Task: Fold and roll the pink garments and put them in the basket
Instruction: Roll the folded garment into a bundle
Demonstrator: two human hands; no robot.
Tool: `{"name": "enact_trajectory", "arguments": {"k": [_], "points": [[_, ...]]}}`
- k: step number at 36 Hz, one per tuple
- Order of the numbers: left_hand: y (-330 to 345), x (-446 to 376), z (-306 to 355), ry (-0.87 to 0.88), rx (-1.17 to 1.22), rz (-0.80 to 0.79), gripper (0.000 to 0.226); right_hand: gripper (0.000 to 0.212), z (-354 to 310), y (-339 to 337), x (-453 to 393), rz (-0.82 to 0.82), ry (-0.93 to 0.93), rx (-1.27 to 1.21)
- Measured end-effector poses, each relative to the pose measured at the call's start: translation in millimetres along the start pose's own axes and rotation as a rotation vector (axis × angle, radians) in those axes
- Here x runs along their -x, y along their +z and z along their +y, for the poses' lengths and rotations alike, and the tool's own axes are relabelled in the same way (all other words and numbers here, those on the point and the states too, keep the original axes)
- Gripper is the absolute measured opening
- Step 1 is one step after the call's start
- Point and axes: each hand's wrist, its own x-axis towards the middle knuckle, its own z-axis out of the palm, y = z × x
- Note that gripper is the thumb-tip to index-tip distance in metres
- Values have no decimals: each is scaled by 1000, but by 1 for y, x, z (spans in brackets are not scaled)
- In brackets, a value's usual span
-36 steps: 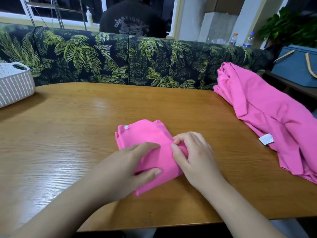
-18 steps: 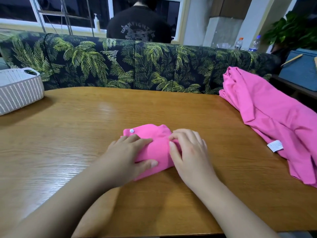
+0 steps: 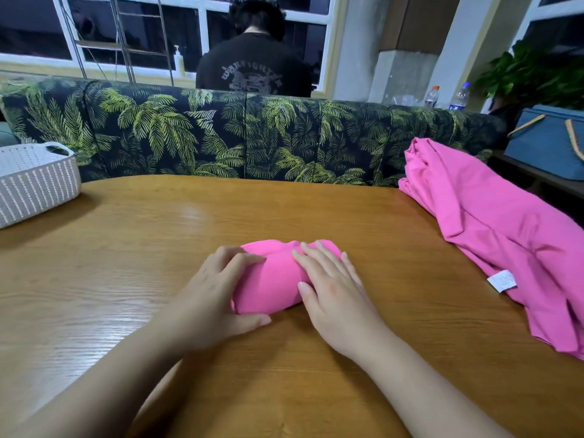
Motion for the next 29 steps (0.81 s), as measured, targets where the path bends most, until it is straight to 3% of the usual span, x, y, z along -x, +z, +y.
{"name": "enact_trajectory", "arguments": {"k": [6, 12, 15, 19, 22, 26, 29], "points": [[-11, -14, 7, -86, -164, -97, 97, 50, 1, -3, -7, 13, -24, -9], [-11, -19, 27, -230, -47, -80, 99, 37, 1, 2, 6, 261, 81, -110], [-4, -17, 45, -237, -23, -69, 98, 40, 2, -1, 12, 262, 123, -138], [10, -11, 73, -282, 75, -44, 61, 49, 3, -11, 14, 284, 138, -155], [13, -7, 87, -258, 109, -66, 45, 44, 8, -17, 13, 234, 167, -209], [4, -6, 72, -210, 362, -235, 77, 36, 17, -24, 10, 125, 186, -268], [13, -6, 44, -295, 448, -79, 66, 39, 19, -28, 9, 50, 182, -293]]}}
